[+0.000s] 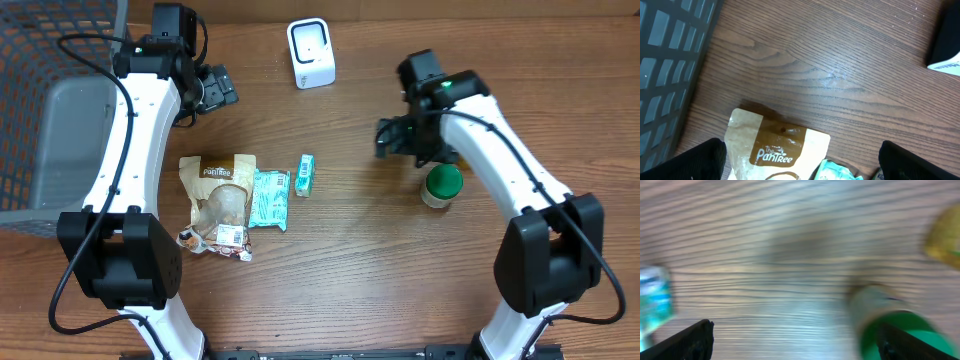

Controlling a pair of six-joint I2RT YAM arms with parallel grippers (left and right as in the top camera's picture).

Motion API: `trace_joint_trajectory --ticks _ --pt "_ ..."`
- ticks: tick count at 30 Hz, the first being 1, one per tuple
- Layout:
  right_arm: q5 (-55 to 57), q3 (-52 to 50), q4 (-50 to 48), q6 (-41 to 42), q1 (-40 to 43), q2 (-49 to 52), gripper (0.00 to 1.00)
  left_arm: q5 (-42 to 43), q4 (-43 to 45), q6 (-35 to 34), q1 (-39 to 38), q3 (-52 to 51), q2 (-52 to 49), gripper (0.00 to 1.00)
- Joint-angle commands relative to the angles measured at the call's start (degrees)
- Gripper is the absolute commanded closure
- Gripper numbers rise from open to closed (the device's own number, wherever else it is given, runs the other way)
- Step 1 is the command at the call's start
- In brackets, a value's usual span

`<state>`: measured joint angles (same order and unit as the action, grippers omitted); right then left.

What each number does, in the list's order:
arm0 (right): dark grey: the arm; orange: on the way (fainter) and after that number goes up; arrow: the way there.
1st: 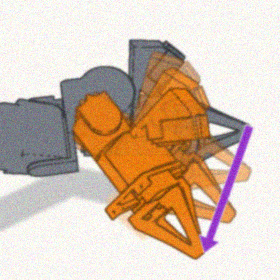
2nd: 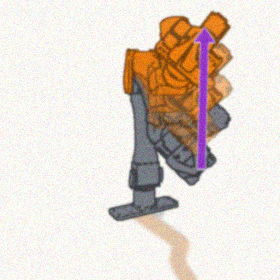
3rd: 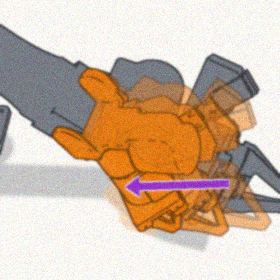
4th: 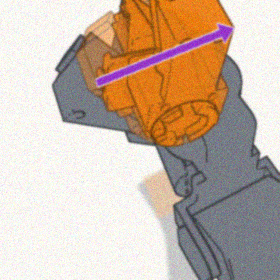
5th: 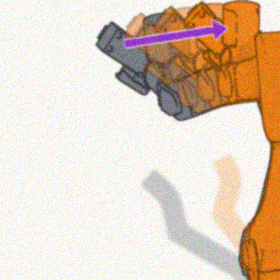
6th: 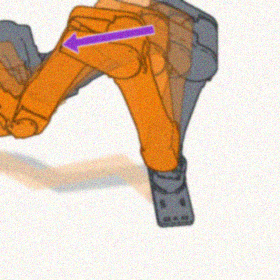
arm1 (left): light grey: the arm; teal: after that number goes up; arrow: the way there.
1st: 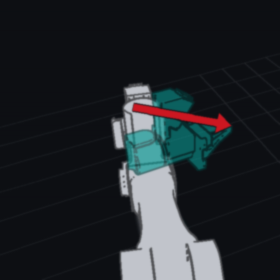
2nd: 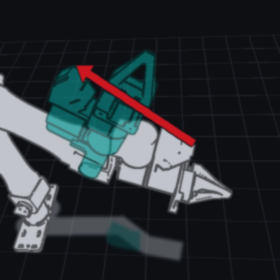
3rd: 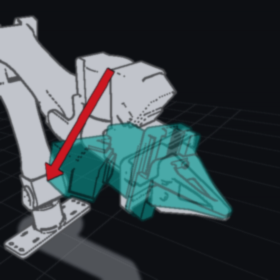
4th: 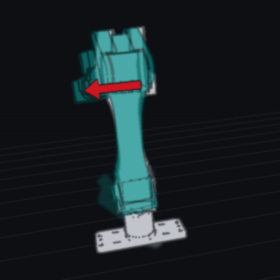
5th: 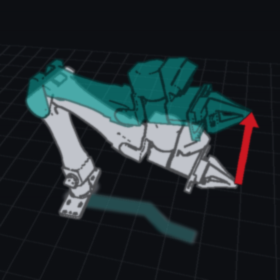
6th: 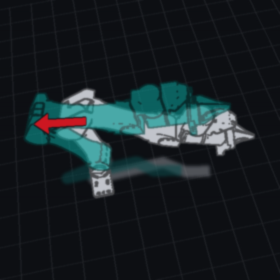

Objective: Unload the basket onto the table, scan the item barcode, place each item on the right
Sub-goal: 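Move the right gripper left over the small teal Kleenex pack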

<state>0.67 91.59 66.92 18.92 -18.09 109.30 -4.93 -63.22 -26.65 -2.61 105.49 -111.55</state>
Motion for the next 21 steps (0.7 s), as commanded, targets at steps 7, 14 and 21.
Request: trace_joint_trajectory --ticks 7,14,21 --pt "-6.71 1.09 -10.56 12.85 -8.48 0.0 0.0 0.24 0.02 -0.57 -0.02 1.07 0.74 0.0" --pt "-12.98 1.05 -22.36 12.87 -11.52 0.11 0.0 0.26 0.02 -0.59 -0.02 1.07 0.74 0.0" --pt "-12.39 1.01 -24.02 12.83 -14.23 0.42 0.0 0.26 0.02 -0.57 -0.02 1.07 0.74 0.0"
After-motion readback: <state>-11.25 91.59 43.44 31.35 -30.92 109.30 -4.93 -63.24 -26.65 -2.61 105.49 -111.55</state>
